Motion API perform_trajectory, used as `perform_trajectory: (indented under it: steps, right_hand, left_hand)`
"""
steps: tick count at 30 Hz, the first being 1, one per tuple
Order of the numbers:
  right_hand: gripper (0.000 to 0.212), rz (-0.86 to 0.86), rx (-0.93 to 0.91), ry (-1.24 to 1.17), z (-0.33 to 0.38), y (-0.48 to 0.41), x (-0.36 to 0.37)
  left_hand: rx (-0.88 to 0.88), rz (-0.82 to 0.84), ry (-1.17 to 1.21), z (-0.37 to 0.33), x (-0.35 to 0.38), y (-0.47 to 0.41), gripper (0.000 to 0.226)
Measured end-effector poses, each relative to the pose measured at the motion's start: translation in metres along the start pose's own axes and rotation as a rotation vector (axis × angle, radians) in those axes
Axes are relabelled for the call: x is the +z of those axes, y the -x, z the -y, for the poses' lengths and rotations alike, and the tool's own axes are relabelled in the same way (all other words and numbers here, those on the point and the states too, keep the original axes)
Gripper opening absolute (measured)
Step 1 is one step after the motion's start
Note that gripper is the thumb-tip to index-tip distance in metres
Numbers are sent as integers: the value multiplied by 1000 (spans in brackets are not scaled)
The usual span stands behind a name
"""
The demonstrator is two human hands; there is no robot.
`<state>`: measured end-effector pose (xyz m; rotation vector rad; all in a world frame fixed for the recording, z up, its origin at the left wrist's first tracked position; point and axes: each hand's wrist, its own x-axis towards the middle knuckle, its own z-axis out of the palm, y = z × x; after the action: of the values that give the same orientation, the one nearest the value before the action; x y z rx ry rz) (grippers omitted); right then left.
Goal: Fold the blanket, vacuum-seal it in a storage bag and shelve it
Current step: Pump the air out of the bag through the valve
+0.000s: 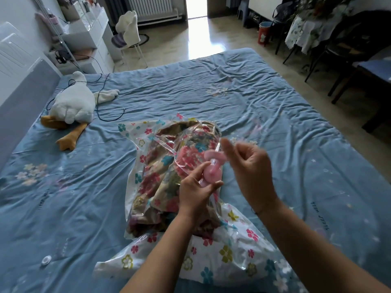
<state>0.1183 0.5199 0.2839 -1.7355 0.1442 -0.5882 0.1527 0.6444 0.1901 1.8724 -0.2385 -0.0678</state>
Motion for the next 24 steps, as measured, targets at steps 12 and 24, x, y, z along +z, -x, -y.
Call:
perform_trajectory:
  steps: [12,24]
  right_hand:
    - [58,81,101,100,-28,5,1]
    - [65,121,226,152,-51,16,8]
  left_hand:
    - [9,-6,-13,1,1,-1,59]
    - [0,3,16,1,1,6,52]
